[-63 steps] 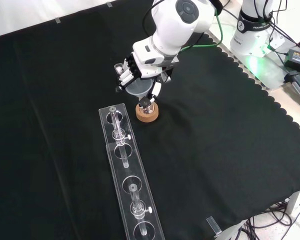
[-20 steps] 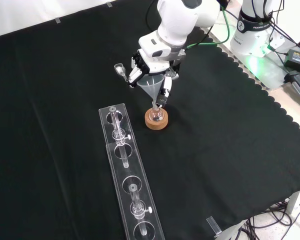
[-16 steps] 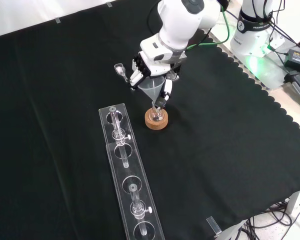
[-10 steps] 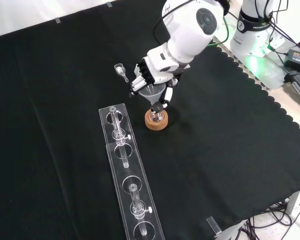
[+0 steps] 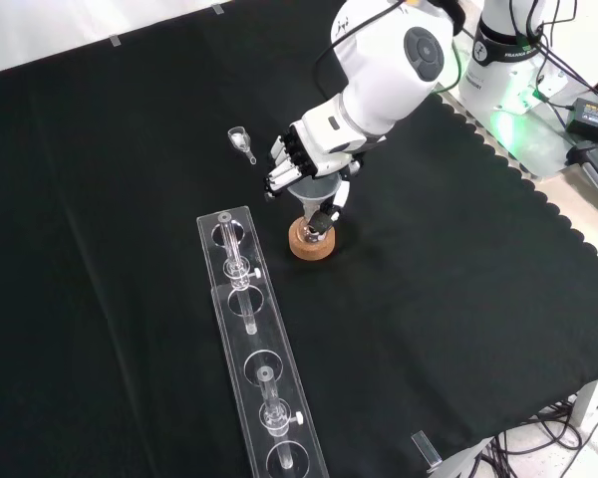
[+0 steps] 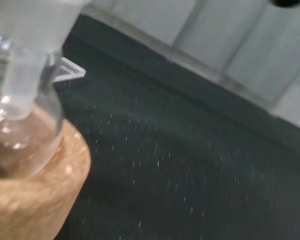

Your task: Place the funnel on the round-bottom flask.

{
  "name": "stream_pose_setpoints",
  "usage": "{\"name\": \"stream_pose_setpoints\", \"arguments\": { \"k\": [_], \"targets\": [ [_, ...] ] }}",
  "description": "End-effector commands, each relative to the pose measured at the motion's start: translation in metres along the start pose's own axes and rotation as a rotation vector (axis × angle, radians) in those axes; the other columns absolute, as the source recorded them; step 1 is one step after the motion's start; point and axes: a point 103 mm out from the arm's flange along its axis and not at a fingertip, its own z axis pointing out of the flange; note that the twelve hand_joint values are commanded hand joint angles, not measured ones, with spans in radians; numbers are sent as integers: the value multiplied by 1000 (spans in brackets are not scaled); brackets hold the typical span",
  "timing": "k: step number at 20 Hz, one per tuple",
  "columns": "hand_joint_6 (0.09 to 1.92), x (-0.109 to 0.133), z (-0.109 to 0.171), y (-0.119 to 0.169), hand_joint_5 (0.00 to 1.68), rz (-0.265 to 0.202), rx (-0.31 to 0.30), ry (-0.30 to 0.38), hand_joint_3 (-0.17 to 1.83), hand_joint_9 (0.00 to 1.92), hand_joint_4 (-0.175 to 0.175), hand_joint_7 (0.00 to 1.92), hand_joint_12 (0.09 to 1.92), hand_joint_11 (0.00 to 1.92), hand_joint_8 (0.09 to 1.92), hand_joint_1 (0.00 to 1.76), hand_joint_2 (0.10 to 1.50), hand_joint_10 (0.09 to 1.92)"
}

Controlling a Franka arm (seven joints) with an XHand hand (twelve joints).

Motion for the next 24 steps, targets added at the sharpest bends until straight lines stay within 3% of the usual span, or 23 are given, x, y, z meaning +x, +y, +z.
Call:
{"name": "stream_pose_setpoints", "arguments": {
  "k": [1,3,6,10,14,19,23,24],
  "targets": [
    [647,-12,-22,9,458,72,221,183,271,1071,-171,696,1203,891,797,229,624,90],
    [422,-14,-25,7,340,66,222,208,196,805,-174,372,1451,542,857,118,643,87],
    [211,-15,-26,6,312,63,216,225,137,602,-175,151,1602,278,895,38,673,87],
    [121,-18,-29,4,320,68,213,239,112,509,-169,60,1634,194,897,13,692,87],
    [87,-23,-33,3,238,69,202,270,105,429,-134,4,1639,152,779,6,706,87],
    [87,-34,-51,6,79,69,152,356,95,265,-90,0,1654,60,319,0,718,87],
    [87,-46,-59,7,56,81,134,443,89,229,-84,0,1662,19,216,0,721,87],
    [87,-57,-64,9,53,80,138,545,88,225,-83,0,1663,12,204,0,722,87]
  ]
}}
